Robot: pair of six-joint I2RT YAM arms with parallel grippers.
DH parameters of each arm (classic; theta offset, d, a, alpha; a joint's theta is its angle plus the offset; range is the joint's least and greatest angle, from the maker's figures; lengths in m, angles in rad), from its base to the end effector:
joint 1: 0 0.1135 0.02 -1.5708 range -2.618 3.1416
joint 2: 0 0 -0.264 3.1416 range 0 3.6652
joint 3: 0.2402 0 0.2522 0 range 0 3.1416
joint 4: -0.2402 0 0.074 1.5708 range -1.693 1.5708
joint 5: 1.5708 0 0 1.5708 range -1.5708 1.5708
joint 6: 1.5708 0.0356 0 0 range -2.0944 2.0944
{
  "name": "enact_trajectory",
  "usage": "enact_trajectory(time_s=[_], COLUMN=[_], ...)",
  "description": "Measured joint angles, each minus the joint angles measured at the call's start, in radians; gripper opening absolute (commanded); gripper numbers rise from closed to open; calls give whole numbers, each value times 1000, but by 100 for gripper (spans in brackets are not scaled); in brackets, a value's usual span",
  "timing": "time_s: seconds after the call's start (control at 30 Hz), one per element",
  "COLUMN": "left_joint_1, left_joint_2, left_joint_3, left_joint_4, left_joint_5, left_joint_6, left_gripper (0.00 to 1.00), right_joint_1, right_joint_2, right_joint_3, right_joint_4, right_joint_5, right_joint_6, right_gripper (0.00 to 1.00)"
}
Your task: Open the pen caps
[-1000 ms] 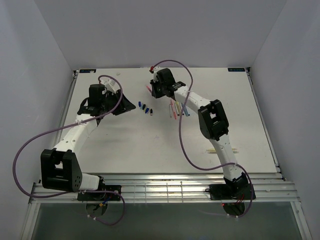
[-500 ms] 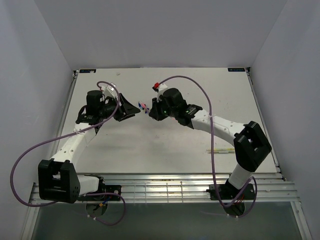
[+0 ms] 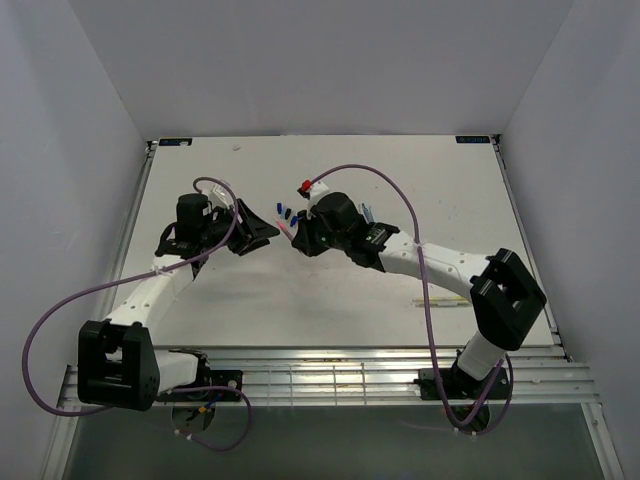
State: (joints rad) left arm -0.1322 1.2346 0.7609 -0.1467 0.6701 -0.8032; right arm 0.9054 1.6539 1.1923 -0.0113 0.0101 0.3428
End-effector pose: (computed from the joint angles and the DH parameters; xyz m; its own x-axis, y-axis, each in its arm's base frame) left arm 0.2560 -0.0563 0.2451 -0.8350 -0.4579 -0.3052 0.0049 0.5484 -0.8362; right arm 0.2383 0.3031 0.2713 -0.5274 -0.1276 -0.8400 -0.6411 0.7085 0.2949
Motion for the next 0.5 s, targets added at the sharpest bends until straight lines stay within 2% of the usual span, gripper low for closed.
enact_trajectory(time_s=[0.5], left_joint_1=[0], left_joint_2=[43], left_joint_3=[5], left_joint_4=[-1], left_joint_5=[-89], left_joint_6=[-53], left_gripper=[59], right_joint_1=[32], right_joint_2=[-12], right_joint_3=[-24], right_joint_4=[40], right_joint_5=[9], right_joint_6=[17], right_gripper=[8])
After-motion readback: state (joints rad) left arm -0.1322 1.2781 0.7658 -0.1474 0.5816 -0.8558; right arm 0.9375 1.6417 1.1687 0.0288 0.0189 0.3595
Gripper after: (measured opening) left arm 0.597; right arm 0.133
